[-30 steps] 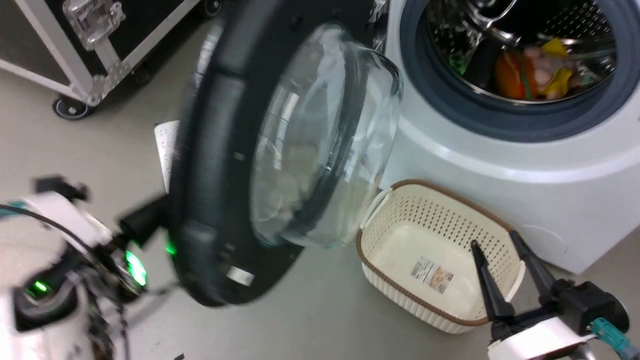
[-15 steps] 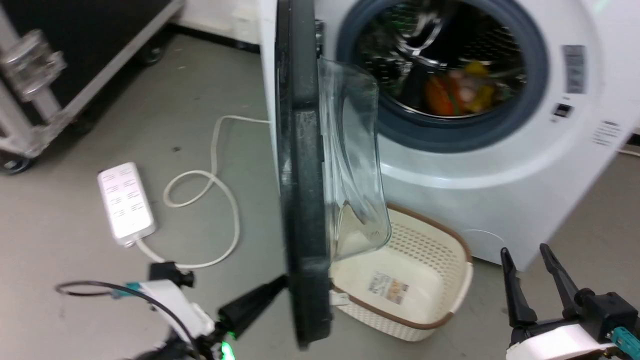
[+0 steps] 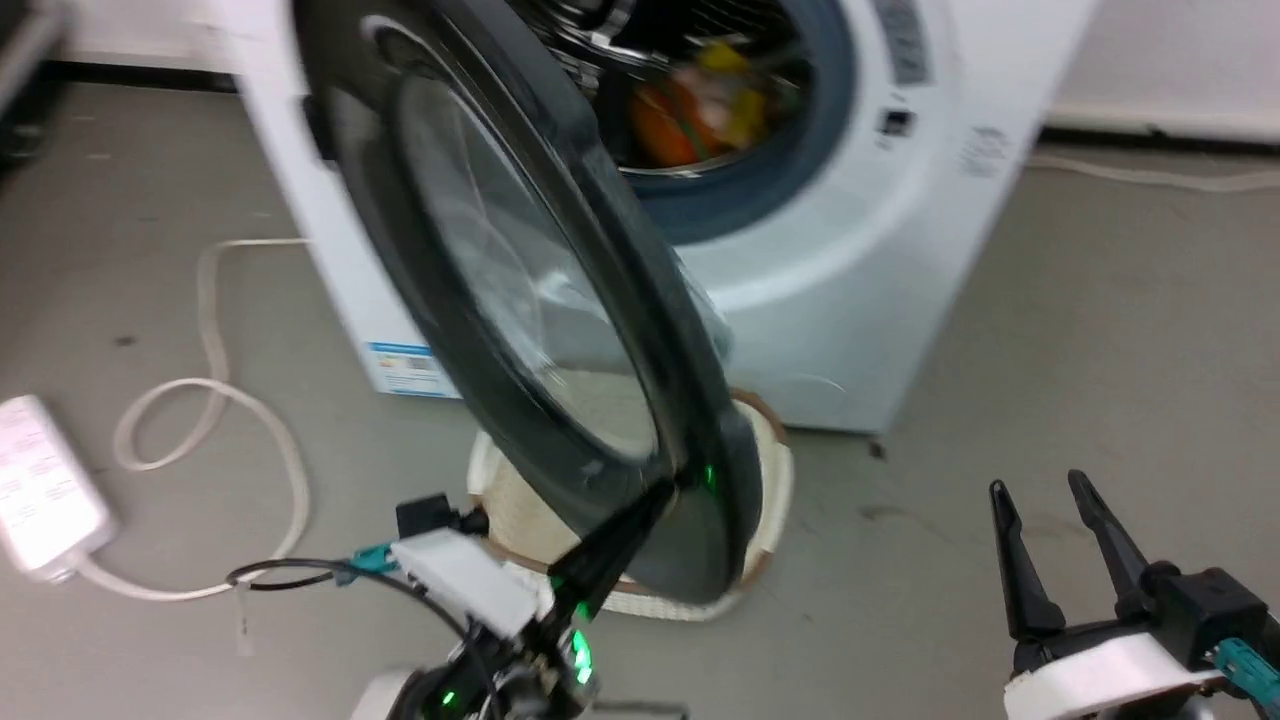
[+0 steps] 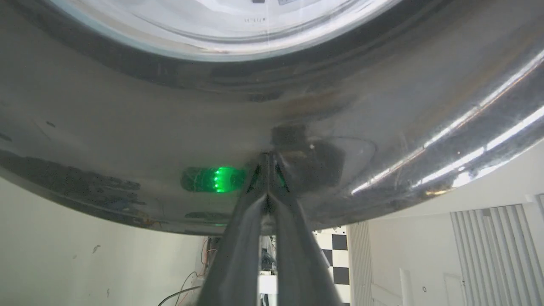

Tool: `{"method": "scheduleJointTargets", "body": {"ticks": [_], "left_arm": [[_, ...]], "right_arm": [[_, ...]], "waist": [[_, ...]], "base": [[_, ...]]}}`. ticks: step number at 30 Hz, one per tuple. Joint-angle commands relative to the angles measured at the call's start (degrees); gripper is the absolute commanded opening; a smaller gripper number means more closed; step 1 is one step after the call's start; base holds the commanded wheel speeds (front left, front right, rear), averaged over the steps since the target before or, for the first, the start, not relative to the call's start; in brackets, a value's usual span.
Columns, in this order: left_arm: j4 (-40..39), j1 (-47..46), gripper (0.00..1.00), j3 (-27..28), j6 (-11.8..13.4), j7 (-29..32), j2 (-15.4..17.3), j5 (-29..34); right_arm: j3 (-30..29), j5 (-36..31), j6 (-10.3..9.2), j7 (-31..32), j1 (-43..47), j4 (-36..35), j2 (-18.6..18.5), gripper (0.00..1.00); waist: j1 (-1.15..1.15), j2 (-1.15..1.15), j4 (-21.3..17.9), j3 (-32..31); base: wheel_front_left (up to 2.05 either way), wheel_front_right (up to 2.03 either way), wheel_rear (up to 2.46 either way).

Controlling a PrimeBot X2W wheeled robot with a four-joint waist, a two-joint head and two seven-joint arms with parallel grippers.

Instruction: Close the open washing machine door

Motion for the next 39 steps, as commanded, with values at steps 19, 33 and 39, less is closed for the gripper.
{"method": "scheduleJointTargets", "body": {"ticks": [19, 33, 39], "left_arm": [[20.3, -31.9, 0.0, -5.9, -3.7, -26.1, -0.1, -10.5], [23.3, -33.6, 0.0, -9.5, -4.8, -27.8, 0.0, -7.8], [14.0, -23.3, 0.0, -12.7, -4.9, -31.1, 3.0, 1.9]], "right_arm": [[2.4, 3.1, 0.05, -0.2, -5.8, 1.1, 0.2, 1.0], [1.7, 3.3, 0.05, -0.2, -5.0, 0.4, 0.2, 1.0], [1.4, 2.4, 0.05, -0.2, -3.2, -1.3, 0.2, 1.0]], "waist": [[-0.01, 0.0, -21.3, 14.5], [-0.01, 0.0, -15.8, 10.7], [-0.01, 0.0, -10.2, 5.6]], "base": [[0.0, 0.0, 0.0], [0.0, 0.0, 0.0], [0.0, 0.0, 0.0]]}}
